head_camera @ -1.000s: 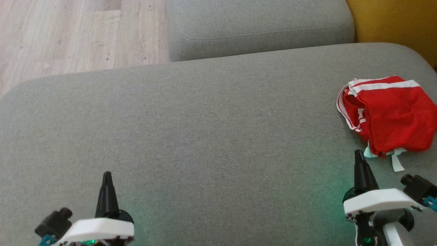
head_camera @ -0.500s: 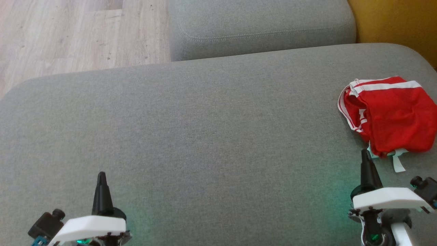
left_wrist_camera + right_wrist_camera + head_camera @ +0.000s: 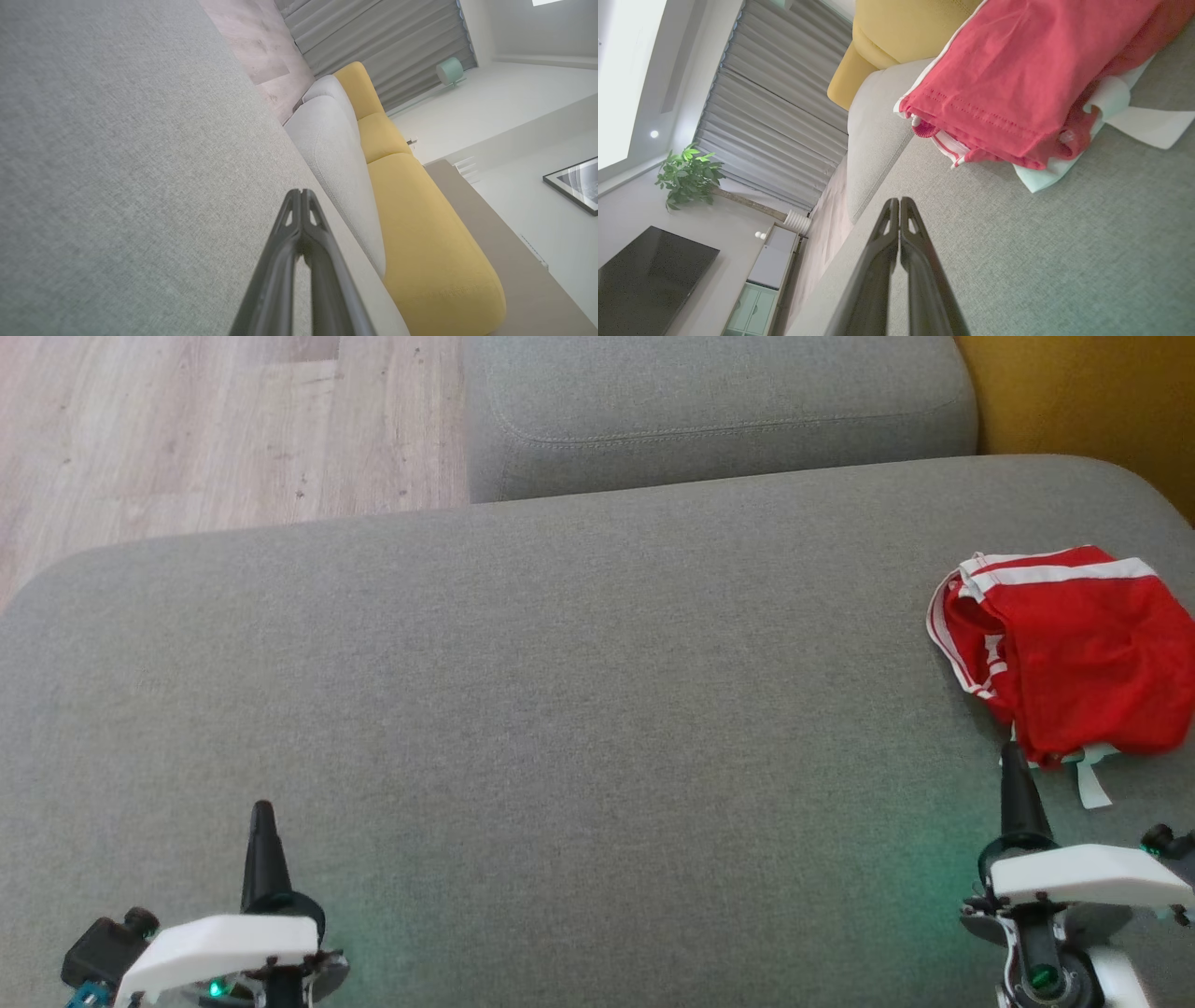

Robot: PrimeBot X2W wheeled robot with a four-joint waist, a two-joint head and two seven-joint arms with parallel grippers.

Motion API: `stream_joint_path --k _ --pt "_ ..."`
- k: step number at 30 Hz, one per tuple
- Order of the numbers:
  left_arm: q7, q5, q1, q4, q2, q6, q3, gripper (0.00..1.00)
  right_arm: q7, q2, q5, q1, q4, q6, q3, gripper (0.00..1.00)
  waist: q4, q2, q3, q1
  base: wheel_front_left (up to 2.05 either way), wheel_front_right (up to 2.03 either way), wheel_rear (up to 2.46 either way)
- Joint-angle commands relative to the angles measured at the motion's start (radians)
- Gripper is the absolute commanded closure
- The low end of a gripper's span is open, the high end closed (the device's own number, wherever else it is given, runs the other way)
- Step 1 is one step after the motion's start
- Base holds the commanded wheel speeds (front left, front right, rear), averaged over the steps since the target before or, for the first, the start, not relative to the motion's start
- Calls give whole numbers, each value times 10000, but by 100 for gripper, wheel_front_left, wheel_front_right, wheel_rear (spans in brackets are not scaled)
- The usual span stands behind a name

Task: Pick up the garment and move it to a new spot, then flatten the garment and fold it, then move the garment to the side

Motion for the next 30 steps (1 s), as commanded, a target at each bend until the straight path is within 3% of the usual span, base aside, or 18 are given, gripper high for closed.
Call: stream_joint_path --k 1,30 --pt "74 -198 -485 -343 124 8 295 100 84 -27 256 -498 -414 -4 59 100 3 0 1 -1 0 0 0" --pt "917 -3001 -721 -365 122 11 869 100 923 -26 3741 -503 -779 -6 -333 100 107 0 16 -1 0 0 0"
